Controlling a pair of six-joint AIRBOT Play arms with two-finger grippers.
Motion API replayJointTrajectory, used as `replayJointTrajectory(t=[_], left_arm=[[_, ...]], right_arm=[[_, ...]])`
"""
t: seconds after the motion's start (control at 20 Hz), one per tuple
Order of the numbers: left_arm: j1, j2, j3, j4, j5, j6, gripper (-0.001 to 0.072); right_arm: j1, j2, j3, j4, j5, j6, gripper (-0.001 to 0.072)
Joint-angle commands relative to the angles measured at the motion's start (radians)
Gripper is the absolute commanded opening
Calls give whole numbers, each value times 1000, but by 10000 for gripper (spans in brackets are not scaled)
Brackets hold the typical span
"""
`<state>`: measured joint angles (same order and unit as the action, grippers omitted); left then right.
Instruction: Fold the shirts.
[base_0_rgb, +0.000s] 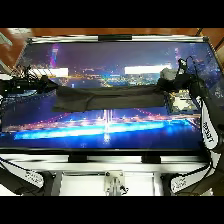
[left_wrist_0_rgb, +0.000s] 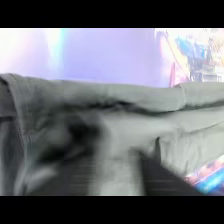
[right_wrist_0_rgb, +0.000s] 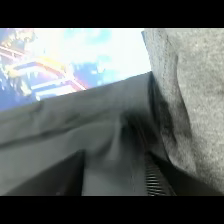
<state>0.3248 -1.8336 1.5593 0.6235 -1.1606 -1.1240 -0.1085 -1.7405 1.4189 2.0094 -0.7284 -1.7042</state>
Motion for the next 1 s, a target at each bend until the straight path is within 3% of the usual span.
replayJointTrajectory(t=[0.0, 0.35, 0.6, 0.65, 0.7, 0.95], left_arm=[[-1, -3, 10, -4, -19, -15, 548], [-3, 0, 67, -49, -169, -15, 543], [-14, 0, 68, -59, -187, -14, 542], [-17, 0, 68, -64, -187, -14, 541], [-18, 0, 68, -69, -187, -14, 542], [-24, 0, 68, -94, -186, -3, 542]], right_arm=[[-13, 9, 3, -25, -98, -35, 496], [-64, 29, 3, -63, -262, 11, 496], [-33, -8, 3, -51, -212, 15, 506], [-31, -14, 3, -57, -206, 21, 600], [-31, -20, 3, -55, -203, 21, 628], [-31, -31, 3, -60, -179, 21, 628]])
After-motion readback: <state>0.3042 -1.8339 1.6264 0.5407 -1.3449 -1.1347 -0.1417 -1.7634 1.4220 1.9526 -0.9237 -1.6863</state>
